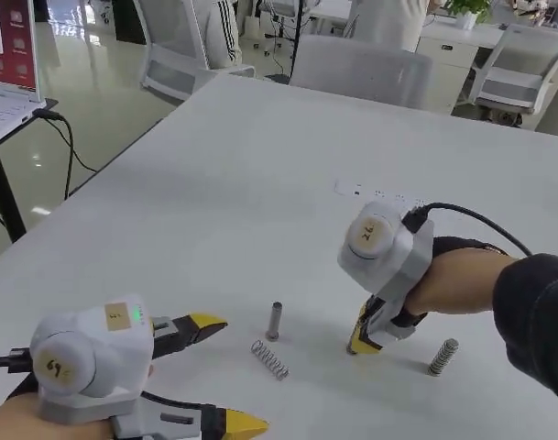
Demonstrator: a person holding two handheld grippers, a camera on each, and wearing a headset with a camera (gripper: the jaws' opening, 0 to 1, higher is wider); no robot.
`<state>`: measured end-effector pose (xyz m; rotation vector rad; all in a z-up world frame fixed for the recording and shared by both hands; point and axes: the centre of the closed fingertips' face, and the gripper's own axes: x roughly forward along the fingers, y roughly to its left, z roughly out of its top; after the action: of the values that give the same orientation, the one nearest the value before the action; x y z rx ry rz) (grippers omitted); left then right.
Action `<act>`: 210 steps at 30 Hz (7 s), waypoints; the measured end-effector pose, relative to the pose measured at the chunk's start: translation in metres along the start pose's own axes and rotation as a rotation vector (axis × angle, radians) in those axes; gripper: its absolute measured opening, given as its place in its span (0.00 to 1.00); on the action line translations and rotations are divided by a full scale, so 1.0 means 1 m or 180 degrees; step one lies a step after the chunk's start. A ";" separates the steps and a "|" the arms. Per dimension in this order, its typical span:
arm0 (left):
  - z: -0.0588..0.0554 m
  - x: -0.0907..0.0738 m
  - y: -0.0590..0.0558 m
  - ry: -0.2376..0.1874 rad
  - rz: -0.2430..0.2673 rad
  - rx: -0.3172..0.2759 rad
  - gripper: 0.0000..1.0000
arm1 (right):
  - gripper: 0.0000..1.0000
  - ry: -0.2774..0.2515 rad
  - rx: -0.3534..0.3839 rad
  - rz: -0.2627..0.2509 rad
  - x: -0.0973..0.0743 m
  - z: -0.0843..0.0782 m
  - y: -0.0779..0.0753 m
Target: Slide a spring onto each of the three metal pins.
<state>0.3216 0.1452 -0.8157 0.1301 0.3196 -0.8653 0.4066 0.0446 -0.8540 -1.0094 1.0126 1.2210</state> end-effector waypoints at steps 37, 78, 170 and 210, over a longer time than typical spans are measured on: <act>0.001 0.001 -0.004 0.0015 -0.0033 0.0039 0.68 | 0.24 -0.0441 -0.0123 0.0050 -0.014 0.052 0.035; -0.003 0.001 -0.007 0.0039 -0.0035 0.0022 0.66 | 0.08 -0.0543 0.0553 -0.0070 0.028 0.071 0.057; 0.008 0.009 -0.040 0.0005 -0.0463 0.0394 0.02 | 0.08 -0.0774 -0.0764 0.0393 -0.058 0.084 0.121; 0.024 0.016 -0.052 -0.0041 -0.0559 0.0563 0.02 | 0.09 -0.0646 -0.0687 0.0493 -0.049 0.081 0.126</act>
<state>0.2971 0.0941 -0.7977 0.2636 0.2443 -1.0680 0.2826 0.1204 -0.7936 -0.9617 0.8240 1.5536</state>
